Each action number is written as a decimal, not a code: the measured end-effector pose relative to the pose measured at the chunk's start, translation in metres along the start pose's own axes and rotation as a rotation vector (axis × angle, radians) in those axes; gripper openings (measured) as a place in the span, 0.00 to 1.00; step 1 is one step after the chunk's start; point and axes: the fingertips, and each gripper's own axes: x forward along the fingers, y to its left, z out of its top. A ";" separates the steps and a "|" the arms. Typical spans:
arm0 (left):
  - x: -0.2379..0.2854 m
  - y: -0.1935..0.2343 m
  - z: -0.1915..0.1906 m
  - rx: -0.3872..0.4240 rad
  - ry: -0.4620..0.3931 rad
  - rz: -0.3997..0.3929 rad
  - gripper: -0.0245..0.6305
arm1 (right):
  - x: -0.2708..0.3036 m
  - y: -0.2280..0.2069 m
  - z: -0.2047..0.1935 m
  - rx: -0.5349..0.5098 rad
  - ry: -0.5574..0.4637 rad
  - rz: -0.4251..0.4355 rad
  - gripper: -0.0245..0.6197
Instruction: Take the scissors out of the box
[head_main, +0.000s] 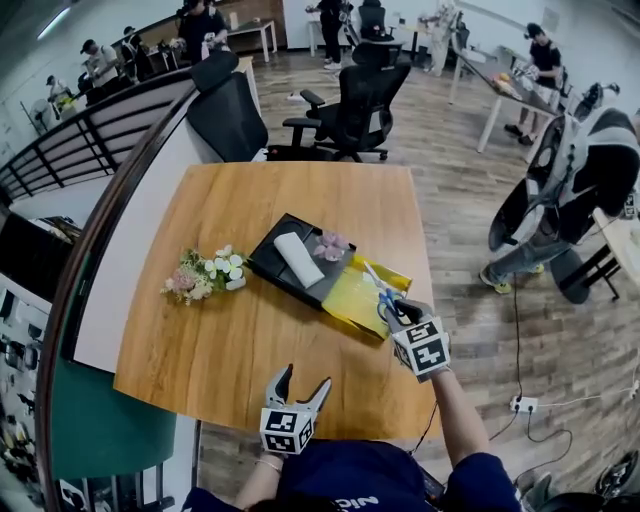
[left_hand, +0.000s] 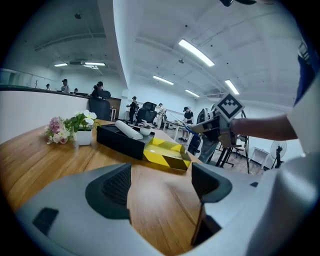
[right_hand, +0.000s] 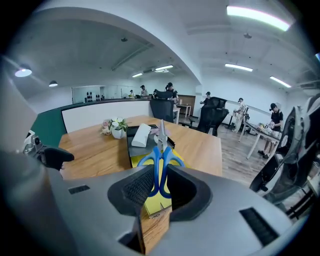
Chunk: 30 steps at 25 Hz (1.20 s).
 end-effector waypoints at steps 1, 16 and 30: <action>0.000 -0.001 0.000 -0.004 -0.005 0.000 0.61 | -0.005 0.001 0.003 -0.008 -0.024 -0.007 0.18; 0.006 -0.018 0.011 -0.018 -0.050 -0.025 0.61 | -0.079 0.019 0.003 0.004 -0.332 -0.120 0.19; 0.004 -0.028 0.019 -0.005 -0.080 -0.058 0.61 | -0.114 0.044 -0.051 0.178 -0.374 -0.208 0.19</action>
